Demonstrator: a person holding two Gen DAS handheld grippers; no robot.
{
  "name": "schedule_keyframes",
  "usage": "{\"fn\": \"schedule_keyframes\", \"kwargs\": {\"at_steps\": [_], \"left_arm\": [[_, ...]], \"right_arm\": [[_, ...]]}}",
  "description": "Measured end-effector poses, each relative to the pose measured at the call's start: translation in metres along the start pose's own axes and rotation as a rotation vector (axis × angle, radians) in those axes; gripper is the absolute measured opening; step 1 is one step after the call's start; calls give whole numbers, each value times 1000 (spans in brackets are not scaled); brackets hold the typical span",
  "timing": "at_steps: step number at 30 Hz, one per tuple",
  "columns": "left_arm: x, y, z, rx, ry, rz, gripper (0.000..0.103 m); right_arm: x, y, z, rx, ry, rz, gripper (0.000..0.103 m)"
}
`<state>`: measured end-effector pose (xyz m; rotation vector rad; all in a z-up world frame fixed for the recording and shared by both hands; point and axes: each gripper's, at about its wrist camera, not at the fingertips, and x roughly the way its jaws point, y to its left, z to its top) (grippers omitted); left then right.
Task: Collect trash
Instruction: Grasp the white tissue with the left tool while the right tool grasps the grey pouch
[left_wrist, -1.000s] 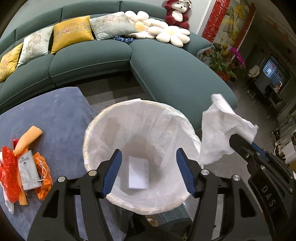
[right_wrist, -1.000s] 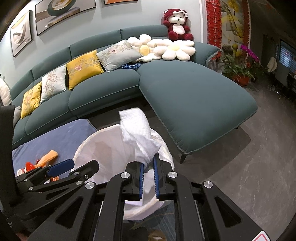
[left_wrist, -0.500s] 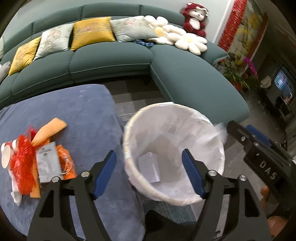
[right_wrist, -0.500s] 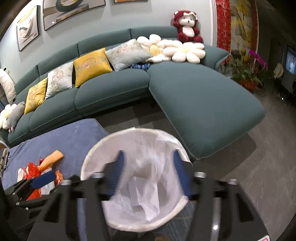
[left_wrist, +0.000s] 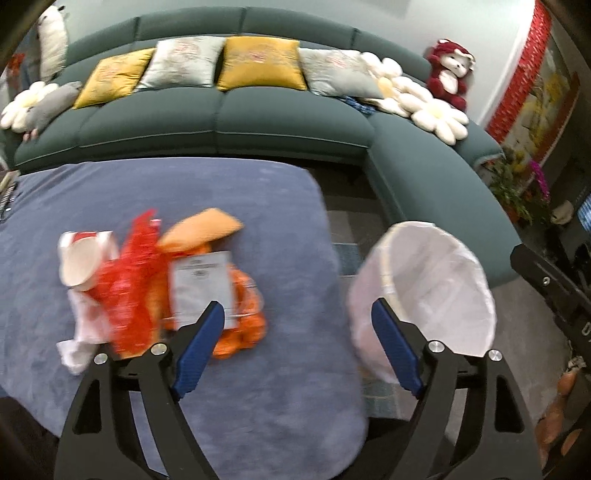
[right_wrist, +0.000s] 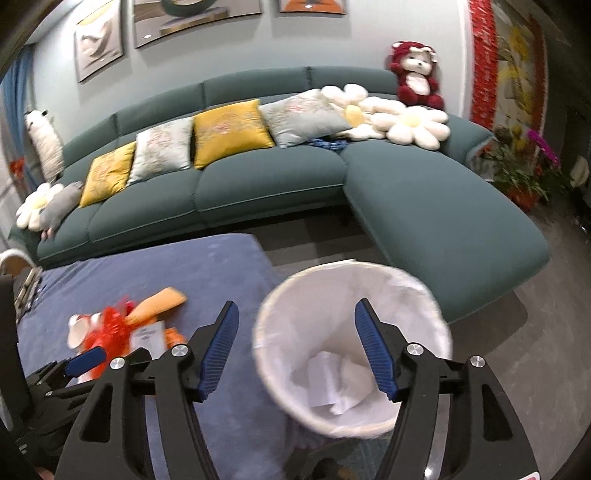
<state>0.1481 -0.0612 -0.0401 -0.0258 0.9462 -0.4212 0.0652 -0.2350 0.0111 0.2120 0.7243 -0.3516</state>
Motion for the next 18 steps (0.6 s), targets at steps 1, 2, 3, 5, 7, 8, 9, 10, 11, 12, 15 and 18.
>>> {"fn": "schedule_keyframes", "kwargs": {"at_steps": [1,2,3,5,7,8,9,10,11,12,15,18], "left_arm": [[-4,12,-3,-4,-4,14,79],[-7,24,-5,-12,-5,29,79],[-8,33,-7,-19,-4,39,79],[-13,56,-13,-44,-5,59,79],[-17,80,-19,-62,-2,85,80],[-18,87,-23,-68,0,96,80],[-19,96,-25,-75,2,106,80],[-20,108,-28,-86,5,117,80],[-21,118,-31,-97,9,128,80],[-21,126,-33,-104,11,135,80],[-20,156,-41,-150,29,147,80],[-19,176,-48,-172,44,159,80]], "right_arm": [[-1,10,-2,-10,2,10,64],[-2,18,-5,-17,3,17,65],[-3,30,-8,-28,7,27,65],[-2,49,-13,-47,21,47,66],[-3,69,-22,-71,33,63,66],[-2,76,-25,-79,37,68,66],[-1,84,-29,-89,45,74,66],[1,94,-33,-97,57,81,66],[3,100,-36,-103,67,85,66],[5,106,-40,-109,75,87,66],[12,128,-50,-131,102,98,66],[19,145,-59,-149,125,100,66]]}}
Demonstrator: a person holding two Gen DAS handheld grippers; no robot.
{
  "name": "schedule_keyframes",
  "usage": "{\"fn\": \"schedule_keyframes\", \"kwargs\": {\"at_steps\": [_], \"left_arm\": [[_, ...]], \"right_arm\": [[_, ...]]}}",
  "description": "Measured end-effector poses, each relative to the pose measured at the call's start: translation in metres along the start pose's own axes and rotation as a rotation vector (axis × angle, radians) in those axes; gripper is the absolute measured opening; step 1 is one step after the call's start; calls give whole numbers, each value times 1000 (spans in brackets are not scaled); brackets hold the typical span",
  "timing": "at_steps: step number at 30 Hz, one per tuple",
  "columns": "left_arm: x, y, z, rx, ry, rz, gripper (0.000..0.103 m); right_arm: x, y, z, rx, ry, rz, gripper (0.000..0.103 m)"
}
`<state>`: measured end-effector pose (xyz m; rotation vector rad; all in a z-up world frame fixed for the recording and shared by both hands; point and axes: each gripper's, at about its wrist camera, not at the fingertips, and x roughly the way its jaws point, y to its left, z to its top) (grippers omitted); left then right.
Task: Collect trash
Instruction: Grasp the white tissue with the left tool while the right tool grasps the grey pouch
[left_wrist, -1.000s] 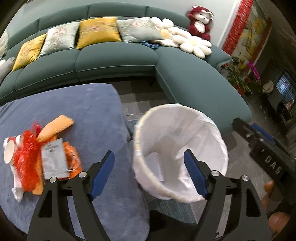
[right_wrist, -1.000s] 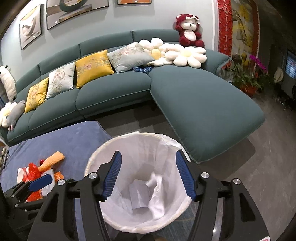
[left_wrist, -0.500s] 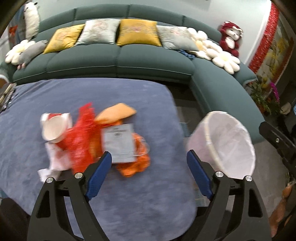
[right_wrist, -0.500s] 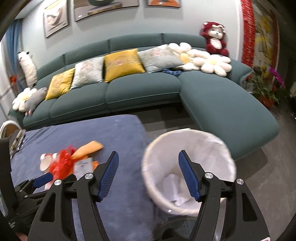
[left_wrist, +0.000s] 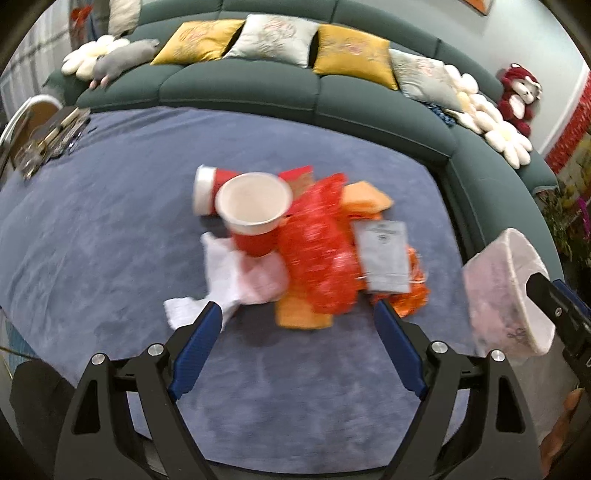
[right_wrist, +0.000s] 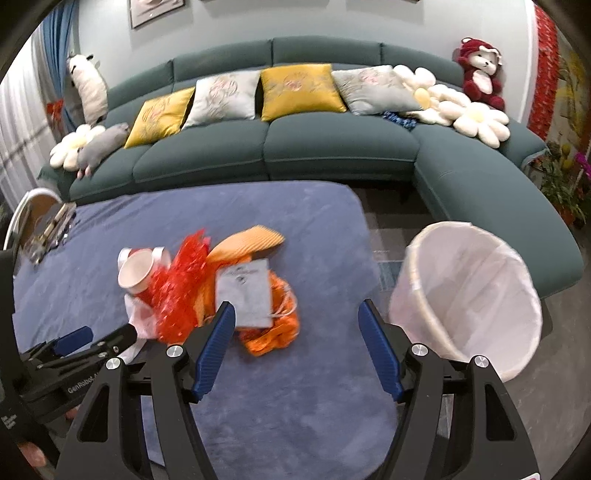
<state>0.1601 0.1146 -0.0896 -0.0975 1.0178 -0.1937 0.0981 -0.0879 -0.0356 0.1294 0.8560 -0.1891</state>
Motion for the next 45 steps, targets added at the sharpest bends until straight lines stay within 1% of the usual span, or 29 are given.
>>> {"fn": "schedule_keyframes", "kwargs": {"at_steps": [7,11,22,25,28,30,31,33,34,35,37,38,39,40,41,43,44,45], "left_arm": [[23,43,-7,-48,60,26,80],[34,55,-7,-64,83,24,80],[71,67,5,-78,145,12,79],[80,67,8,-75,160,5,75],[91,68,9,-70,179,-2,68],[96,67,11,-73,191,-8,59],[100,67,11,-73,199,-14,56],[104,66,11,-67,211,-23,42],[106,65,11,-62,216,-24,38],[107,64,12,-56,216,-26,30],[107,63,12,-50,216,-24,24],[106,62,12,-48,212,-26,19],[106,62,12,-45,209,-21,16],[104,62,12,-39,208,-19,15],[103,62,12,-39,208,-20,14],[100,60,13,-44,204,-22,11],[97,59,13,-44,200,-21,11],[94,59,12,-43,194,-20,10]], "right_arm": [[27,31,-11,-29,60,3,66],[44,44,-11,-45,91,-2,66],[97,69,-6,-75,165,-7,66],[112,71,-3,-77,185,-8,66],[128,72,0,-73,203,-9,66],[137,73,1,-70,216,-8,66],[143,74,1,-69,225,-8,66],[151,74,0,-71,240,-11,66],[155,74,-1,-73,247,-13,66],[159,73,-2,-73,253,-15,66],[164,72,-4,-65,261,-16,66],[166,71,-4,-62,265,-13,64],[168,70,-5,-60,269,-11,58],[169,68,-6,-59,271,-7,48],[170,67,-7,-58,279,1,44],[170,66,-9,-58,287,9,31],[168,65,-10,-58,285,20,27],[166,65,-10,-58,283,28,20]]}}
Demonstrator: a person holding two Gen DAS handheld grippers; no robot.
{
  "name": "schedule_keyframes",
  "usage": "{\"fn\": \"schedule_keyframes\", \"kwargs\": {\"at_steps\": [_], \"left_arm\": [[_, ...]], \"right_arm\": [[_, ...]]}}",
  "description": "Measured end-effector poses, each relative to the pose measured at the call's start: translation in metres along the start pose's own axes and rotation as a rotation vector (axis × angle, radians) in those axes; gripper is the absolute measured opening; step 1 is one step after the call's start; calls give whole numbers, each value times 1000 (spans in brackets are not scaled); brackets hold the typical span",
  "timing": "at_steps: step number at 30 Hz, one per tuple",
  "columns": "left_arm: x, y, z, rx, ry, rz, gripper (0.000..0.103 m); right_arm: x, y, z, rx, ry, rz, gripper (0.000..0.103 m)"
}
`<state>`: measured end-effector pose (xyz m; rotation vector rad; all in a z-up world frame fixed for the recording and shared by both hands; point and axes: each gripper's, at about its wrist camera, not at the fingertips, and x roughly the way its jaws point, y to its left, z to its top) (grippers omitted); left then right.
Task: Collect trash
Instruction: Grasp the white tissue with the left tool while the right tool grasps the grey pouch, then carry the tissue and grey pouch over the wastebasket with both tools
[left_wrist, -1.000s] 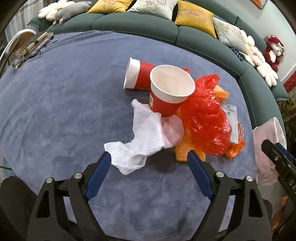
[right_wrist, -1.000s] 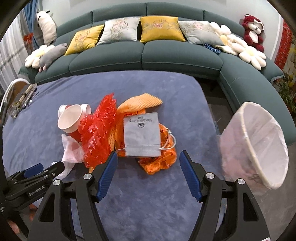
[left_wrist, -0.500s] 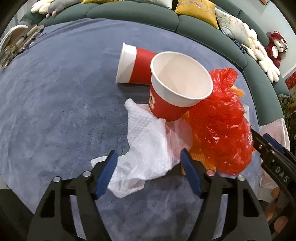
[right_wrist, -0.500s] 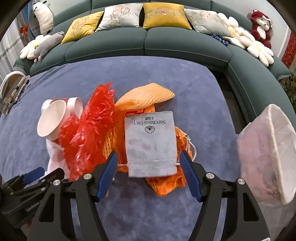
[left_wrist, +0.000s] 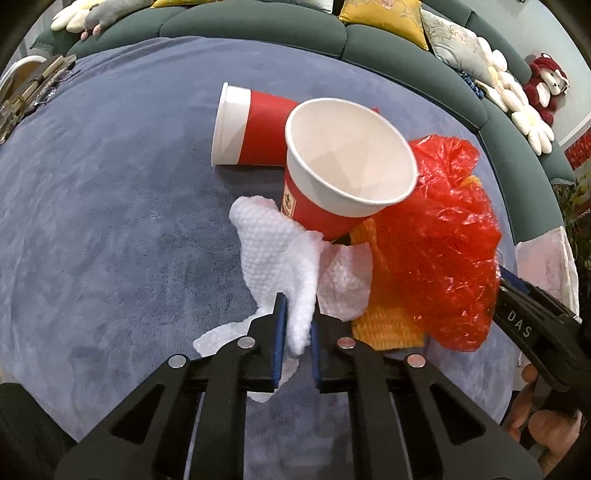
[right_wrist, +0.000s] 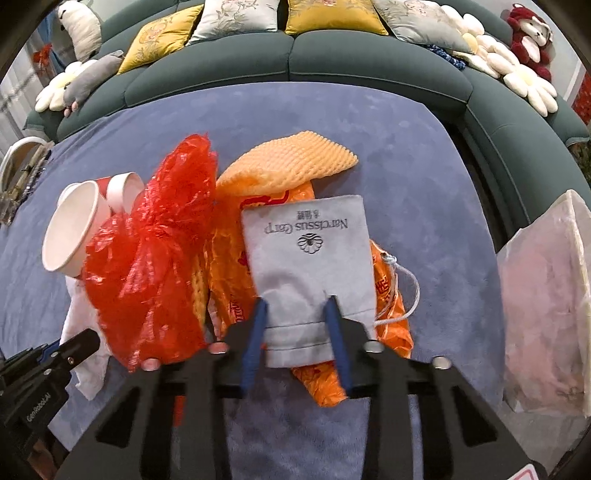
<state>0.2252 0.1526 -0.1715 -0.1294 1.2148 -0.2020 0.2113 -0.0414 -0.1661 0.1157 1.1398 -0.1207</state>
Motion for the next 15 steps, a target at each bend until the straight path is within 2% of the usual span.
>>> {"fn": "schedule_keyframes", "kwargs": {"at_steps": [1,3,15], "left_arm": [[-1,-4,2,1,-3,-3,10],[-9,-8,-1,5,-14,-9,10],[-66,-50,-19,70,-102,-57,9]], "right_arm": [[-2,1,0,-2,-3,4,13],[-10,2,-2,-11,-15,12,8],[-88,-31,-13,60,-152,50,6]]}}
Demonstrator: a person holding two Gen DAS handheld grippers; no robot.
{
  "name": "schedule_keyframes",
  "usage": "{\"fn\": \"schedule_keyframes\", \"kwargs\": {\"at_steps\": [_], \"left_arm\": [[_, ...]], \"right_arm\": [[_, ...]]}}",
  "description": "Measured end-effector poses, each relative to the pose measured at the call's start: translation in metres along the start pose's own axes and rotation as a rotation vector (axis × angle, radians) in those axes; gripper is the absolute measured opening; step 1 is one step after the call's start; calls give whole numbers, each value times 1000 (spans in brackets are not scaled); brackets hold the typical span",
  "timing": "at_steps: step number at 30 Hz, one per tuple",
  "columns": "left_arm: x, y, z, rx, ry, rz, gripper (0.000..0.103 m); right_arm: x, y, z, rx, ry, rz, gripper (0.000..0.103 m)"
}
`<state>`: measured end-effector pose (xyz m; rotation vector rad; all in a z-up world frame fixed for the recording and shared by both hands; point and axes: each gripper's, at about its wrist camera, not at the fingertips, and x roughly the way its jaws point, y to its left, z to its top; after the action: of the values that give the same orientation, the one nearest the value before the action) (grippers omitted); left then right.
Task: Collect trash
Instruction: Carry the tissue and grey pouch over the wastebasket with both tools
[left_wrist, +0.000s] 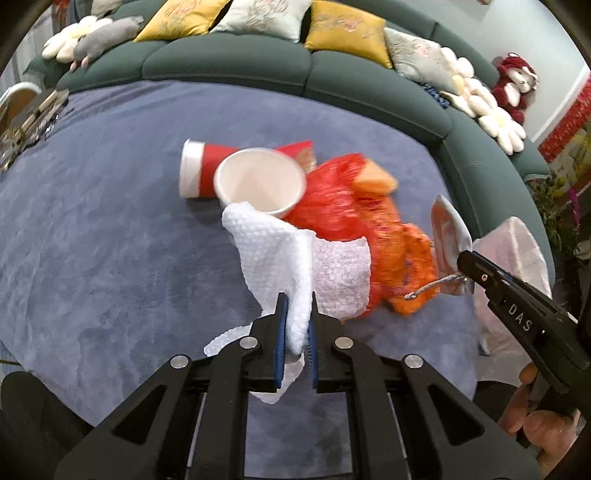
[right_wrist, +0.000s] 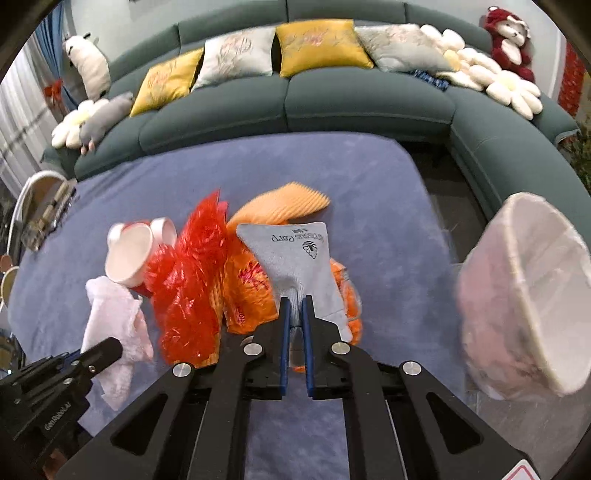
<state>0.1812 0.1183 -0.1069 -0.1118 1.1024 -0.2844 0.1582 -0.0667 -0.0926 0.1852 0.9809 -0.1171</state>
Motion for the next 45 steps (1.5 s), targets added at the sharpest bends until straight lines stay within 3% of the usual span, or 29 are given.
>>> {"fn": "schedule_keyframes", "kwargs": {"at_steps": [8,19,34,45], "left_arm": [[-30,-53,-2,91,-58,-45,9],[-51,-156,-7,241,-107,-110,9],[-48,-285,-20,402,-94,-206,9],[-24,-345,-24,460,-56,-246,10]], "right_arm": [[-59,-32,4,39,-110,-3,6],[-117,-105,-1,116,-206,-58,6],[-160,-211,-27,254,-265,-154,6],[-168,-268,-36,337,-275,-191,6]]}}
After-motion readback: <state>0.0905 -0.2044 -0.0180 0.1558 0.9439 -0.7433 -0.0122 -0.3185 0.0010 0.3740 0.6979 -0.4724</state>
